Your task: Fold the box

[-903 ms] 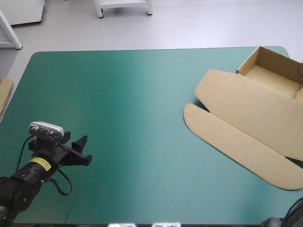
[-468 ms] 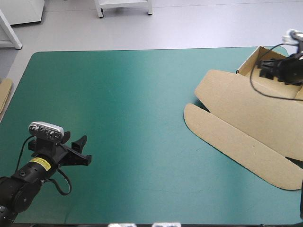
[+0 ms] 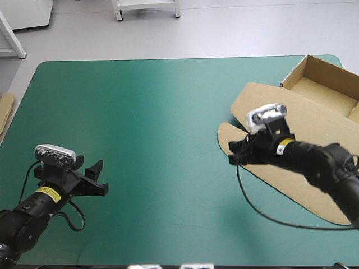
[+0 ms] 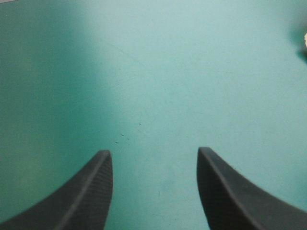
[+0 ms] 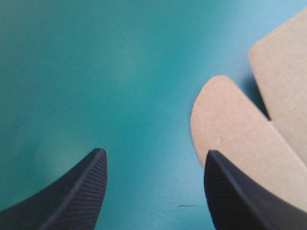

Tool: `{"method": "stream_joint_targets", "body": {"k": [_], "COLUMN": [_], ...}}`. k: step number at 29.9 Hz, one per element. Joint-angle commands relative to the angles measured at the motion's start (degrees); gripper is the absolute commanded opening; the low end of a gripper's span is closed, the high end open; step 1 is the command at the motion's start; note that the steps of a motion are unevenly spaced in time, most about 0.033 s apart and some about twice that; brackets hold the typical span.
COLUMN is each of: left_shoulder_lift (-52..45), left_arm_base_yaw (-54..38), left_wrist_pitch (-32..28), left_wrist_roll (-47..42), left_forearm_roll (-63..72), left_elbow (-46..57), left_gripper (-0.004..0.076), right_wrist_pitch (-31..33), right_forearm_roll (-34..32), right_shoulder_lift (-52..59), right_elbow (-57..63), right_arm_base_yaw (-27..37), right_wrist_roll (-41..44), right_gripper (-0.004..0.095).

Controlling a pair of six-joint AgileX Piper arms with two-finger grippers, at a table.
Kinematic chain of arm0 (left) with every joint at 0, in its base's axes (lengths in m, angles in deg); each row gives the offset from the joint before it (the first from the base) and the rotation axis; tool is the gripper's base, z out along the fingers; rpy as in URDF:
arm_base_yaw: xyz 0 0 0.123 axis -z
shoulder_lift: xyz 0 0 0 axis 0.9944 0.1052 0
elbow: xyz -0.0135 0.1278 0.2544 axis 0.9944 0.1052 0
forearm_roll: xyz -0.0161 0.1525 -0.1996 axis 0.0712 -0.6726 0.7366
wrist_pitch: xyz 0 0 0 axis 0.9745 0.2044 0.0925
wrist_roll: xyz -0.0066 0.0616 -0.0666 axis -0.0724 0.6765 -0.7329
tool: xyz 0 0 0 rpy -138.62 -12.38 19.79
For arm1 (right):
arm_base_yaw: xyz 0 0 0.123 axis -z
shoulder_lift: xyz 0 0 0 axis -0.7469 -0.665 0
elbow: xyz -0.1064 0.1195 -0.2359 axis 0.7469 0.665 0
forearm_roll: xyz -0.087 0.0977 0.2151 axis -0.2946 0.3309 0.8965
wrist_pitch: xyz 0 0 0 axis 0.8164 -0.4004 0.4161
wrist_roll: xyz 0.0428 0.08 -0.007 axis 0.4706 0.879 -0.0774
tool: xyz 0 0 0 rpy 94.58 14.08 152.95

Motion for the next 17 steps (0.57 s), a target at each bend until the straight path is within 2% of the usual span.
{"method": "stream_joint_targets", "body": {"k": [1, 6, 14, 17], "left_shoulder_lift": [-0.22, -0.22, -0.22, -0.22], "left_arm_base_yaw": [0.14, 0.14, 0.14, 0.14], "left_wrist_pitch": [-4.61, -4.98, -6.13, -6.13], "left_wrist_roll": [-0.39, -0.39, -0.39, -0.39], "left_forearm_roll": [1.54, 1.72, 2.2, 2.2], "left_elbow": [-0.04, 2.06, 2.06, 2.06], "left_gripper": [0.0385, 0.0385, 0.0385, 0.0385], "right_wrist_pitch": [-14.51, -24.38, -25.72, -25.72], "right_forearm_roll": [-0.11, 0.17, 0.6, 0.6], "right_shoulder_lift": [5.93, 10.54, 11.2, 11.2], "right_elbow": [11.1, 23.64, 24.85, 24.85], "right_arm_base_yaw": [-4.31, -5.51, -5.51, -5.51], "right_wrist_roll": [-0.31, 0.62, 0.53, 0.53], "right_gripper": [0.055, 0.0543, 0.0515, 0.0453]}}
